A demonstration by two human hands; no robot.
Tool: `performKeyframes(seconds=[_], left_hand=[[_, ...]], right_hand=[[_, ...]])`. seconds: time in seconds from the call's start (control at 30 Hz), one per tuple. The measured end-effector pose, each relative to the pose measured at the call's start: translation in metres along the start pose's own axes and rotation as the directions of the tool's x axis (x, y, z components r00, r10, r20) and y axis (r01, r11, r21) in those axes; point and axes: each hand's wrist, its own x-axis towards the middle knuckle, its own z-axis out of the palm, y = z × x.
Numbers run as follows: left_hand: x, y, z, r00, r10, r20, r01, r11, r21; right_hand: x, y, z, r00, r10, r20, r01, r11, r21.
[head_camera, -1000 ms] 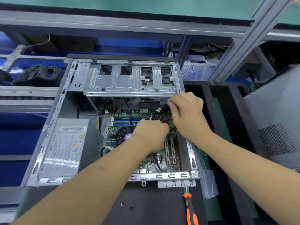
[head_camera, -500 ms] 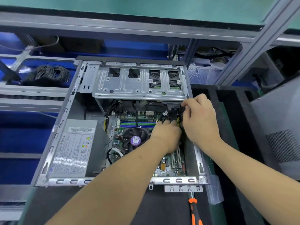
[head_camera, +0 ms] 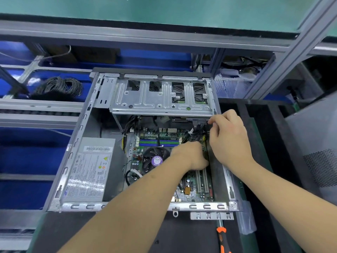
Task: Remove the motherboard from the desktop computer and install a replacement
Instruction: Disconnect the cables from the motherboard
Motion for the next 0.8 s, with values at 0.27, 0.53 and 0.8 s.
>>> performKeyframes(seconds=[0.27, 0.53, 0.8], left_hand=[[0.024, 0.021, 0.019, 0.966, -0.118, -0.230, 0.045, 0.953, -0.299], [-0.033, -0.021, -0.058, 0.961, 0.270, -0.055, -0.250, 0.938, 0.241], [-0.107, -0.132, -0.074, 0.908, 0.240, -0.344, -0.017, 0.840, 0.543]], right_hand=[[0.000, 0.000, 0.001, 0.999, 0.017, -0.039, -0.017, 1.000, 0.002], [0.001, 0.003, 0.005, 0.993, -0.103, -0.055, 0.094, 0.984, -0.153], [0.003, -0.020, 0.002, 0.726, -0.571, 0.382, 0.684, 0.543, -0.488]])
